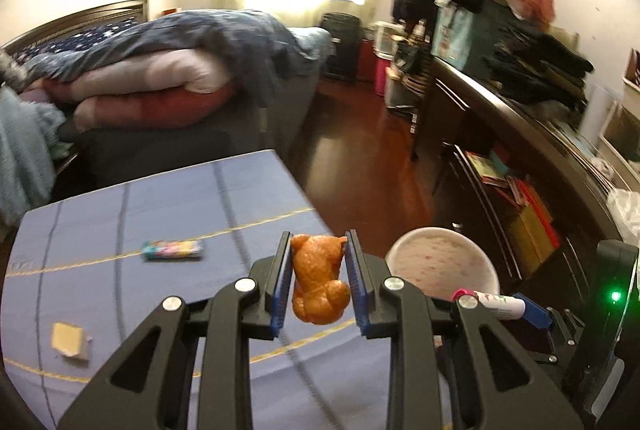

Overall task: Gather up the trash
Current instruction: 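Carry both items over the wastebasket and open both tools to drop them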

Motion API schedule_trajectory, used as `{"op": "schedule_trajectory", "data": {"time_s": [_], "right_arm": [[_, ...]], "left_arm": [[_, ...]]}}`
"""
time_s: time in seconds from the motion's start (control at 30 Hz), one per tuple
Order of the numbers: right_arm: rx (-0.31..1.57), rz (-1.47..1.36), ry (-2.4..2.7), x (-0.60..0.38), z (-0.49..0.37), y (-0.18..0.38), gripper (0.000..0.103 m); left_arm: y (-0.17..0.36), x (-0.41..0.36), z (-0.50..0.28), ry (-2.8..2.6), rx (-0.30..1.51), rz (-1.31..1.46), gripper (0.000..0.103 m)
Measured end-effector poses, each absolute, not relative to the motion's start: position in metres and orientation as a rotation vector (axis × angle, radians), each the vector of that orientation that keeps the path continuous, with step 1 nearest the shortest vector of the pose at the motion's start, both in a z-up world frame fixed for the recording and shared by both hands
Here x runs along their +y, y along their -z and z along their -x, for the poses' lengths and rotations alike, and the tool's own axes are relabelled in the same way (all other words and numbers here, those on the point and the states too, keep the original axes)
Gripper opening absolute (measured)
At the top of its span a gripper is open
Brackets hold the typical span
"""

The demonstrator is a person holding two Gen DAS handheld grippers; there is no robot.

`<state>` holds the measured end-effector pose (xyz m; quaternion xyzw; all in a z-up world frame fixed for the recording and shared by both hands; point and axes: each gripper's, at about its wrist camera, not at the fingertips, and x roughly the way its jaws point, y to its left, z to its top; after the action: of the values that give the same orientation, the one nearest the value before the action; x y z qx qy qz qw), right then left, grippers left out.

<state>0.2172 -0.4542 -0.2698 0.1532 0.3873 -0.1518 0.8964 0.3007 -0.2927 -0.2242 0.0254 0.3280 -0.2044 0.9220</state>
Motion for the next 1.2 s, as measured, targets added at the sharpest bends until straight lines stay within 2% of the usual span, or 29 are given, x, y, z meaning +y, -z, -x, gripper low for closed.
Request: {"op": "schedule_trajectory", "data": {"time_s": [0.33,0.83,0.87,0.93,0.97,1.03,1.2], "right_arm": [[0.788,-0.344,0.429,-0.52,-0.205,0.282,0.088],[0.817,-0.3,0.449,-0.564,-0.23,0.319,0.088],[0.821,-0.288,0.443,-0.565,-0.233,0.323,0.088],[0.83,-0.274,0.433,-0.566,-0.237,0.33,0.088],[0.83,-0.261,0.433,-0.566,-0.239,0.333,0.088],[0.832,-0.235,0.443,-0.565,-0.241,0.339,0.089],[0.842,-0.243,0.446,-0.568,-0.242,0.346,0.091]], "left_arm": [[0.231,-0.372,-0.307,0.548,0.678,-0.11,0.028],[0.27,-0.459,-0.338,0.673,0.765,-0.139,0.028],[0.273,-0.464,-0.34,0.679,0.773,-0.138,0.031],[0.28,-0.47,-0.346,0.684,0.788,-0.125,0.05],[0.282,-0.473,-0.349,0.687,0.79,-0.118,0.053],[0.285,-0.476,-0.353,0.679,0.79,-0.114,0.066],[0.285,-0.465,-0.361,0.656,0.79,-0.085,0.069]]}}
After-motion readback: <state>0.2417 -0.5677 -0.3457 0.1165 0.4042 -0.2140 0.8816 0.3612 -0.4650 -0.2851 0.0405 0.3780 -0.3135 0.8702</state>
